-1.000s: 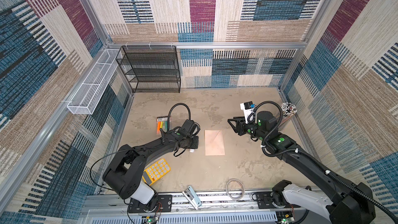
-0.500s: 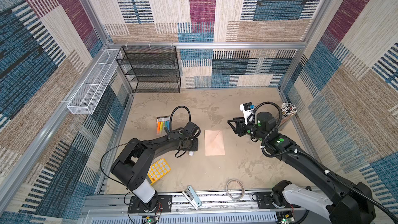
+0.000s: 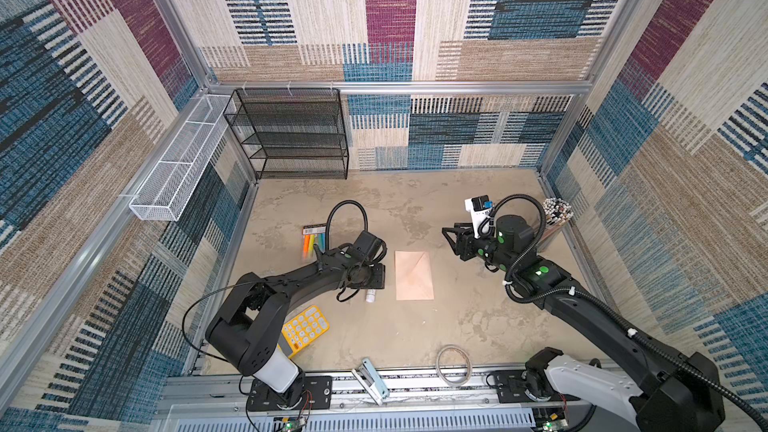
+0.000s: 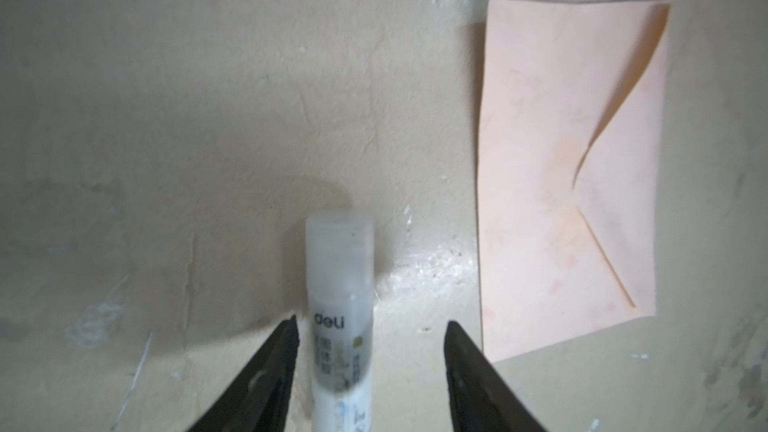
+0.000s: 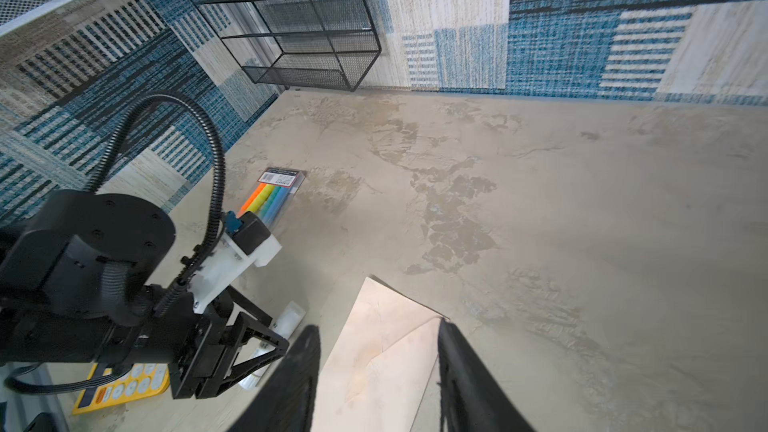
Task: Place the letter into the envelope and seal it
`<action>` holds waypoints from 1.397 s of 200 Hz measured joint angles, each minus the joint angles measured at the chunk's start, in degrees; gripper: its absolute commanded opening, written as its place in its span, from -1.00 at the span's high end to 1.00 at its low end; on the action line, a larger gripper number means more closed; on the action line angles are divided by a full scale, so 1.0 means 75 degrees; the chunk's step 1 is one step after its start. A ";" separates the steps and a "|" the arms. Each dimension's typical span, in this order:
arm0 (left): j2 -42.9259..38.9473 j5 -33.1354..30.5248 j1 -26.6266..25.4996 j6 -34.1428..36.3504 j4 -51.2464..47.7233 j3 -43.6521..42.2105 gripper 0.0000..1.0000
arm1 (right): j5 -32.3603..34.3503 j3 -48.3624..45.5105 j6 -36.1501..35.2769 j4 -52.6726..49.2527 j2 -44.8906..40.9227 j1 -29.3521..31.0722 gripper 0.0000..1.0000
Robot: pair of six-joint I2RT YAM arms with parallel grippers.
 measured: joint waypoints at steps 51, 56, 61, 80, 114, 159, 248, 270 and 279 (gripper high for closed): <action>-0.0522 0.0105 0.0000 0.0041 -0.0079 0.0586 -0.45 | 0.1075 -0.0469 -0.0615 0.0787 -0.0402 -0.0248 -0.19; -0.0580 0.0052 0.0006 0.0067 -0.0117 0.0662 -0.46 | 0.1145 -0.0539 -0.0653 0.0906 -0.0408 -0.0344 -0.20; -0.0635 -0.0017 0.0023 0.0087 -0.0149 0.0729 -0.47 | 0.1207 -0.0609 -0.0691 0.1037 -0.0411 -0.0458 -0.20; -0.0874 -0.0195 0.0090 0.0230 -0.0236 0.1008 -0.51 | 0.1367 -0.0976 -0.0892 0.1667 -0.0379 -0.0933 -0.22; -0.1425 -0.0664 0.0525 0.0595 -0.0038 0.1070 -0.56 | 0.1684 -0.2116 -0.1626 0.3360 -0.0152 -0.1352 -0.37; -0.2719 -0.1413 0.1722 0.1017 0.1547 -0.0845 -0.62 | 0.2057 -0.3209 -0.1929 0.5508 0.0761 -0.2314 -0.41; -0.4730 -0.3864 0.2911 0.1789 0.4421 -0.4068 -0.60 | 0.2273 -0.3972 -0.1950 0.8562 0.3162 -0.3293 -0.42; -0.4998 -0.4290 0.2914 0.2113 0.4514 -0.4147 -0.57 | 0.1970 -0.4092 -0.1883 0.8985 0.3410 -0.3506 -0.43; -0.5094 -0.4459 0.2917 0.2294 0.4616 -0.4246 -0.58 | 0.1941 -0.4246 -0.1830 0.9445 0.3538 -0.3614 -0.45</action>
